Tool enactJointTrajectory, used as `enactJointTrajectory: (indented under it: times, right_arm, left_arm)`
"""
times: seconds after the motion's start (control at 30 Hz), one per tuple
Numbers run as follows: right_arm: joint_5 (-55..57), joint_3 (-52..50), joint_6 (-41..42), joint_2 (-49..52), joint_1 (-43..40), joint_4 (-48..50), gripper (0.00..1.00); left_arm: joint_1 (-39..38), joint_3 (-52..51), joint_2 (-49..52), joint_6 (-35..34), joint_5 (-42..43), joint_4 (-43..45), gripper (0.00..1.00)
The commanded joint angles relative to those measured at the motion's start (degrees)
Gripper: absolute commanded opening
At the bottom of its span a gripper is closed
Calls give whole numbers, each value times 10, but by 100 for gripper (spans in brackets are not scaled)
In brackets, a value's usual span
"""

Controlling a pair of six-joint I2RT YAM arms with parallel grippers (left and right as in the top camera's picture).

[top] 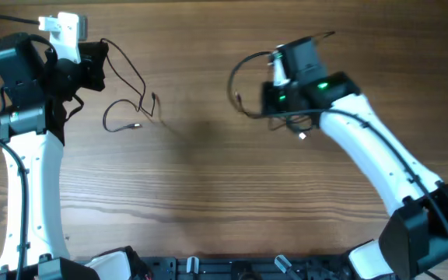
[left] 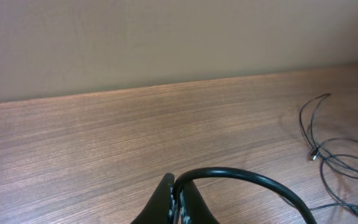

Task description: Untangle cables

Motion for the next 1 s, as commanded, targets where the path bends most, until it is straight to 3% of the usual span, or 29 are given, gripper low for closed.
enactJointTrajectory:
  times: [0.0,0.07,0.2,0.33,0.4,0.47,0.53,0.6,0.8,0.87,0.97]
  right_arm:
    - [-34,2,10,2,81,21,4]
    - [-8,2,26,2,118,23,4]
    - [33,2,51,5,117,21,4]
    - [32,2,0,21,113,16,7]
    - [59,2,-6,25,112,14,27]
    - [141,2,16,27,111,10,61]
    - [228,2,71,27,97,-12,72]
    - [246,2,95,27,73,-34,76]
    - [234,-2,118,31,-41,-88,76]
    - [186,-2,5,32,-48,-65,76]
    - [-49,-2,-225,31,-48,-22,76]
  left_arm:
    - [-1,3,-12,-5,11,0,4]
    - [-1,3,-12,-5,11,-1,4]
    - [-1,3,-12,-5,11,-11,4]
    - [-1,3,-12,-5,11,-13,4]
    - [-1,3,-12,-5,11,-13,4]
    - [-3,3,-12,-5,11,-17,4]
    - [-14,3,-12,-5,11,-21,5]
    - [-23,3,-12,-5,11,-21,5]
    - [-76,3,-12,-5,11,-21,5]
    - [-106,3,-12,-5,11,-19,5]
    - [-158,3,-12,-5,11,-12,6]
